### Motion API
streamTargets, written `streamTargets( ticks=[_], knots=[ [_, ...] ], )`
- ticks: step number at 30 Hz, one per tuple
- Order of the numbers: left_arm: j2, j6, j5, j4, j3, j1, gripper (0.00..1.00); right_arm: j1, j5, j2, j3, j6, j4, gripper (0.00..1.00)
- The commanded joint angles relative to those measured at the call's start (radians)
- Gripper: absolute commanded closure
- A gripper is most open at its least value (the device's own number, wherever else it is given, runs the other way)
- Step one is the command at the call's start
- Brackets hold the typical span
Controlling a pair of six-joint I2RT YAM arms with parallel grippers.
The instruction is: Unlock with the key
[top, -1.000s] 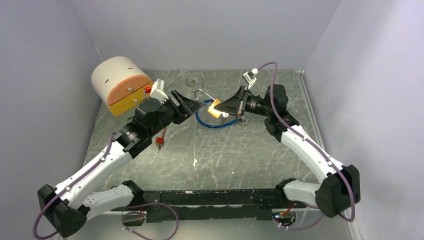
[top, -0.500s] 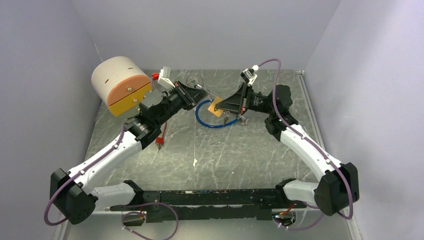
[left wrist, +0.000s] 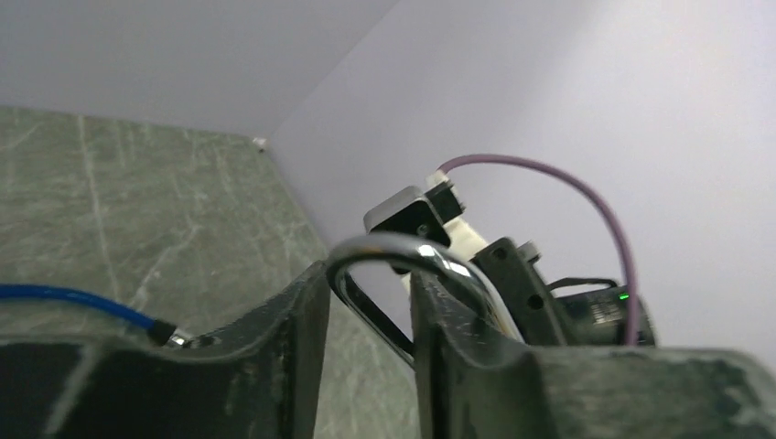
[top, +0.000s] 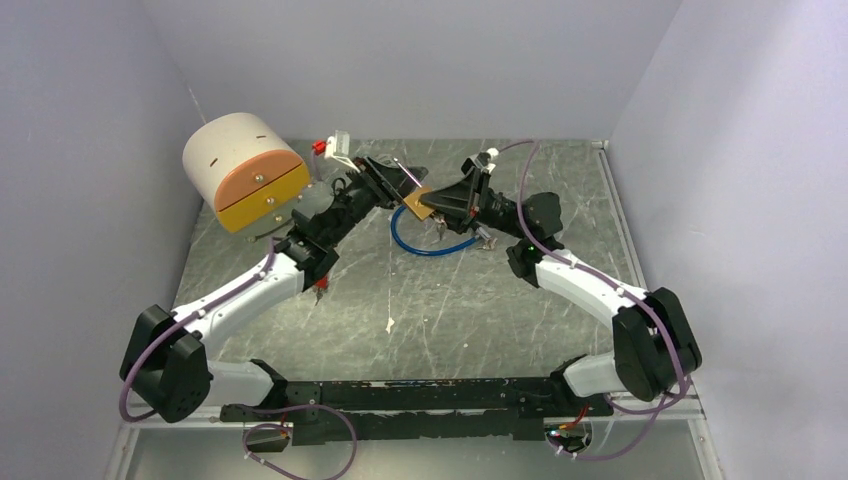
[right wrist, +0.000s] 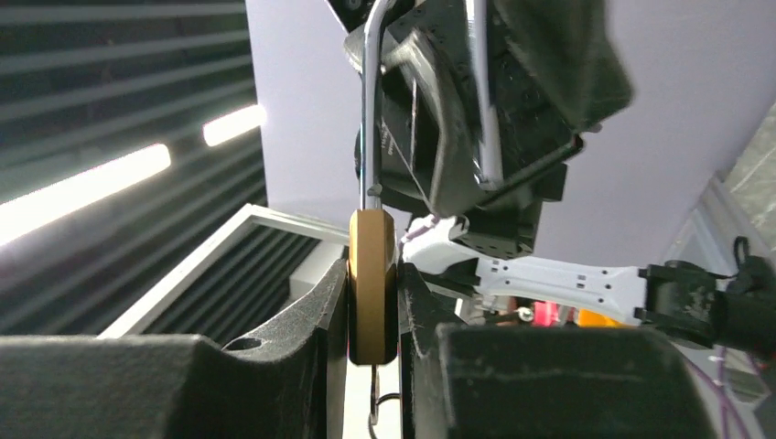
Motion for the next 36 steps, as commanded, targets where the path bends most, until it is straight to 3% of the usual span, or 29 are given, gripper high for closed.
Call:
streamTargets(
  ticks=[1,6,8,17,25,31,36],
  knots=[
    [-0.002,0.132,0.063,-0.042,0.001,-0.020,0.52,0.042,0.063,-0.023,0.002,0.095,0.047,1.00],
    [-0.133,0.148,0.038,-0.188,-0.091,-0.018,0.16,0.014,0.137,-0.096,-0.035,-0.008,-0.135,1.00],
    [-0.195,0.166,0.052,-0.236,-0.142,-0.018,0.07,0.001,0.175,-0.116,-0.051,-0.025,-0.166,1.00],
    [-0.515,0.170,0.072,-0.630,-0.281,-0.018,0.06,-0.041,0.236,-0.135,-0.067,-0.172,-0.365,1.00],
    [-0.631,0.161,-0.039,-0.981,-0.191,-0.018,0.06,-0.007,0.315,-0.041,-0.004,-0.612,-0.819,1.00],
    [-0.593,0.146,-0.173,-1.160,-0.053,-0.017,0.06,0.106,0.257,0.142,-0.028,-0.622,-0.759,1.00],
    [-0.563,0.152,-0.203,-1.195,-0.009,-0.018,0.06,0.181,0.238,0.282,0.025,-0.642,-0.722,1.00]
  ],
)
